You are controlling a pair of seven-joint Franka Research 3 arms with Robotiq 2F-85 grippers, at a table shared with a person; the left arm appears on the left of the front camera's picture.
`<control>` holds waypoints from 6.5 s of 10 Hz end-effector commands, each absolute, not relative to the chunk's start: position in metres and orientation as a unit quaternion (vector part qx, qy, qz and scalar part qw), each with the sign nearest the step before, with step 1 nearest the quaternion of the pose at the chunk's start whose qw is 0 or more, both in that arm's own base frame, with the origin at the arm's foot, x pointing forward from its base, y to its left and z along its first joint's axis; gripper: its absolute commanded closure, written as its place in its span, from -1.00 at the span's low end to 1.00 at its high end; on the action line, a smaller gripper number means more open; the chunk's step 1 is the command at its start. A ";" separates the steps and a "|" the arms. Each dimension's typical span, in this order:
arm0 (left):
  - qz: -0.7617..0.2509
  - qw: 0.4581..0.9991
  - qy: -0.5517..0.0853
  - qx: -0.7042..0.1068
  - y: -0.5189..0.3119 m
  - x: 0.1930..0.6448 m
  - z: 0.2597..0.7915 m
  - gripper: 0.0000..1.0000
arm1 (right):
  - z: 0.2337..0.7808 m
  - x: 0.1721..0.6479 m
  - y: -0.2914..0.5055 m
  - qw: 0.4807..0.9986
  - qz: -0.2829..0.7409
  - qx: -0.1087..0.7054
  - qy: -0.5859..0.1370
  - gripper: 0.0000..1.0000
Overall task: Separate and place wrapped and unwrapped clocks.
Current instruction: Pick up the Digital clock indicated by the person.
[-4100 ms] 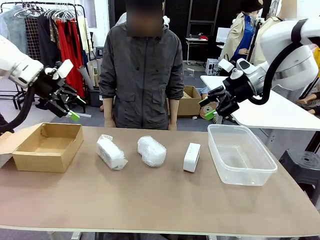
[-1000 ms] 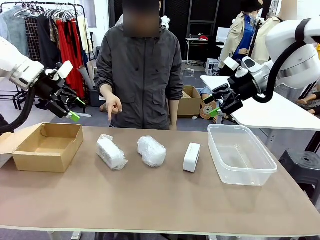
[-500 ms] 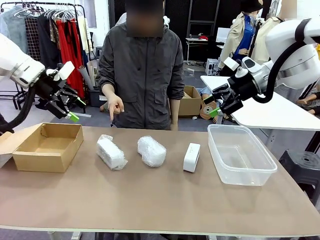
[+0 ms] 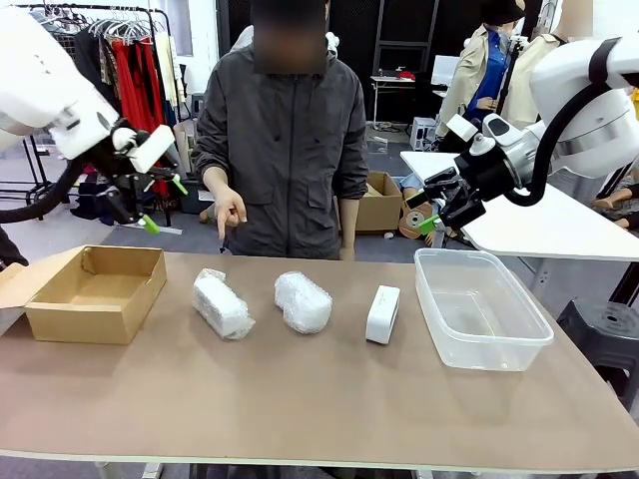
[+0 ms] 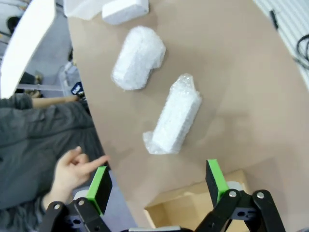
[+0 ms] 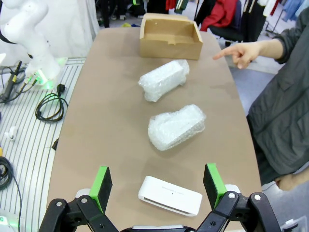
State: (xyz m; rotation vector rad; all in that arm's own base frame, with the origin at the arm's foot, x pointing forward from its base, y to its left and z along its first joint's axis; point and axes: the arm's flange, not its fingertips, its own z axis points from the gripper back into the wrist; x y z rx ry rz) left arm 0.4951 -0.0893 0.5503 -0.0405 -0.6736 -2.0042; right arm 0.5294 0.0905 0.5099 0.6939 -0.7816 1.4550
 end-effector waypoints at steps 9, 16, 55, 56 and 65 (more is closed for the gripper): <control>-0.859 0.439 -0.261 0.034 -0.146 0.507 0.528 -1.00 | 0.510 0.529 0.090 0.624 0.637 0.302 -0.337 -1.00; -0.867 0.434 -0.243 0.022 -0.156 0.513 0.524 -1.00 | 0.510 0.529 0.090 0.624 0.637 0.302 -0.337 -1.00; -0.903 0.428 -0.023 -0.011 -0.178 0.566 0.461 1.00 | 0.510 0.529 0.090 0.624 0.637 0.302 -0.337 -1.00; -0.898 0.438 -0.029 -0.004 -0.174 0.561 0.486 1.00 | 0.510 0.529 0.090 0.624 0.637 0.302 -0.337 -1.00; -0.852 0.515 -0.091 0.008 -0.167 0.559 0.649 1.00 | 0.510 0.529 0.090 0.624 0.637 0.302 -0.337 -1.00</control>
